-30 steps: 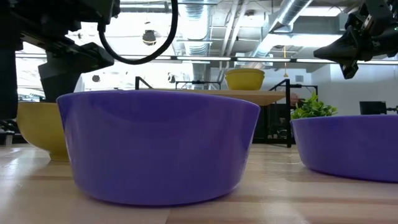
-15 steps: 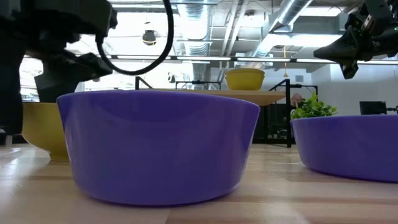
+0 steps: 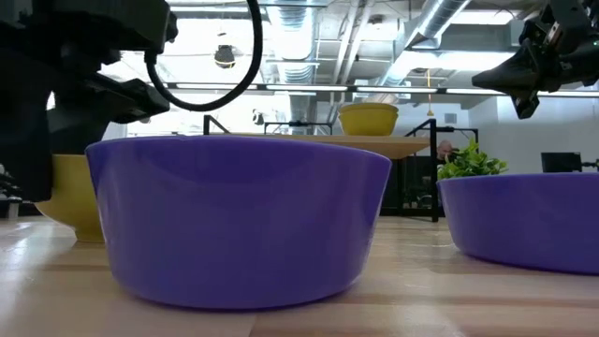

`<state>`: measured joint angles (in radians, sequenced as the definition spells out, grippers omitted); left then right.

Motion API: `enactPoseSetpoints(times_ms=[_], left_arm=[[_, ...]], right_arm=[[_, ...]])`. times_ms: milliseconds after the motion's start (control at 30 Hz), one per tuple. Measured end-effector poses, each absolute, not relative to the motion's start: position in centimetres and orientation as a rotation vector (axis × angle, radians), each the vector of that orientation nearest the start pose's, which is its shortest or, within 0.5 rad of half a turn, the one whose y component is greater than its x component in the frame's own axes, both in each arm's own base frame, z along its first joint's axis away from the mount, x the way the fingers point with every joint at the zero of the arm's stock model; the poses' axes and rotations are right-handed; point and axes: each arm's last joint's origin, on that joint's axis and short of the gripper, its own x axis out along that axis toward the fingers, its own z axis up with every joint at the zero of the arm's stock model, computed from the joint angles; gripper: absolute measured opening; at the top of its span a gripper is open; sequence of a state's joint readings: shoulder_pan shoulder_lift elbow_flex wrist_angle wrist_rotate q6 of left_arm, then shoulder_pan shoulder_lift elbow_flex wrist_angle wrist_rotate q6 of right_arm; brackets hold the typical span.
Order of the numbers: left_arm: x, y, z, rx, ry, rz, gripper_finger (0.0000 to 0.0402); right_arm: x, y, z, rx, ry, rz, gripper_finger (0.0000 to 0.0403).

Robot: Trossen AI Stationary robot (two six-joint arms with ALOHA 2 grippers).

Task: Pick & Place Mini bowls
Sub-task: Stack the white patterned bowl on top of the white patterned bowls on the shelf

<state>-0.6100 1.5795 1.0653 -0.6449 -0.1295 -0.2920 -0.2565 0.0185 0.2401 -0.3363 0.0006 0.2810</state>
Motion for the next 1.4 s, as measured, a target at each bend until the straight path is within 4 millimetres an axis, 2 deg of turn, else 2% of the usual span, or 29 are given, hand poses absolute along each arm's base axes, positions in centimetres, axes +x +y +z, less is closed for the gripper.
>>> enactPoseSetpoints(times_ms=[133,200,533,767,1133,1400], left_arm=[[25.0,-17.0,21.4,0.177,1.121,-0.24,0.0025],[25.1,-16.9,21.7,0.17,1.108,-0.239,0.0015],[24.2,-15.9,24.3,0.11,1.02,-0.253,0.001],[25.4,-15.1,27.3,0.082,0.915,-0.239,0.001],[27.0,-14.1,30.3,0.252,0.793,-0.254,0.001],[27.8,-13.2,32.1,0.496,0.7,-0.228,0.0009]], right_arm=[[7.5,-2.0,21.0,0.295,0.077,-0.271,0.0],[7.5,-2.0,21.0,0.307,0.075,-0.272,0.0],[7.5,-2.0,21.0,0.578,0.037,-0.282,0.0],[7.5,-2.0,21.0,0.699,0.013,-0.283,0.0],[7.6,-2.0,21.4,0.72,-0.027,-0.271,0.0],[7.6,-2.0,21.6,0.815,-0.06,-0.262,0.0]])
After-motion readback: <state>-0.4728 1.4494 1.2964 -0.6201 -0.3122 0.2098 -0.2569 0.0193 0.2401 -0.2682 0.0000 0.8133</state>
